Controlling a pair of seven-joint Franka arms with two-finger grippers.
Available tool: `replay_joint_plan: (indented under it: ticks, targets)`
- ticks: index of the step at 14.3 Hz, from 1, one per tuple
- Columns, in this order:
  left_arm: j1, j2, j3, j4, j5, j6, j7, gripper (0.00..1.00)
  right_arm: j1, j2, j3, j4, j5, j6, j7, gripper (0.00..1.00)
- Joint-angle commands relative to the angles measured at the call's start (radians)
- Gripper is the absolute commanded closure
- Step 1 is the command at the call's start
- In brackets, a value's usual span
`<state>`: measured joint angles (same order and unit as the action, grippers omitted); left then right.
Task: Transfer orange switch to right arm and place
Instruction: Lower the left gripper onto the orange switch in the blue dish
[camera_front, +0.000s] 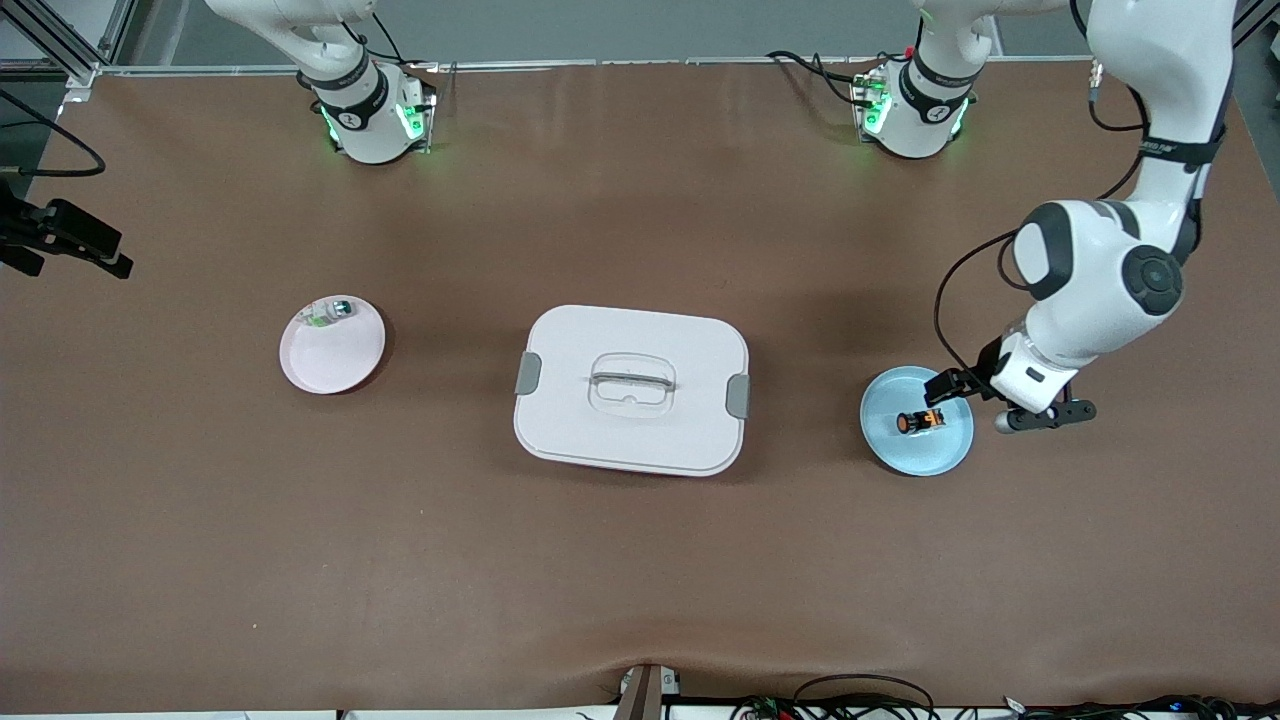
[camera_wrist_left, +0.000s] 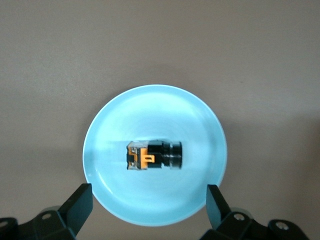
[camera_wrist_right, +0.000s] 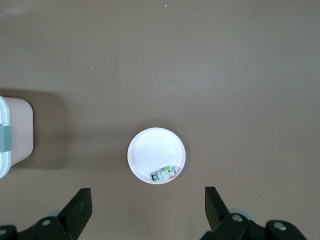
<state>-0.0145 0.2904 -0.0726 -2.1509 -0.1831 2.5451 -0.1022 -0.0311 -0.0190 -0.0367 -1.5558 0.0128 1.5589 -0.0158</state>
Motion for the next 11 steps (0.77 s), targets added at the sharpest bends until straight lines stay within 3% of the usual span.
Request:
replay_joint_plan:
  ticks: [1, 6, 11]
  targets:
    - [-0.001, 0.054, -0.001, -0.037, -0.019, 0.125, 0.006, 0.00, 0.010, 0.005, -0.003, 0.014, -0.020, -0.006, -0.007, 0.00]
    - [-0.005, 0.131, -0.015, -0.029, -0.018, 0.244, 0.016, 0.00, 0.011, 0.007, -0.003, 0.014, -0.020, -0.006, -0.007, 0.00]
    - [-0.001, 0.159, -0.049, -0.029, -0.019, 0.277, 0.015, 0.00, 0.011, 0.007, -0.003, 0.014, -0.020, -0.005, -0.007, 0.00]
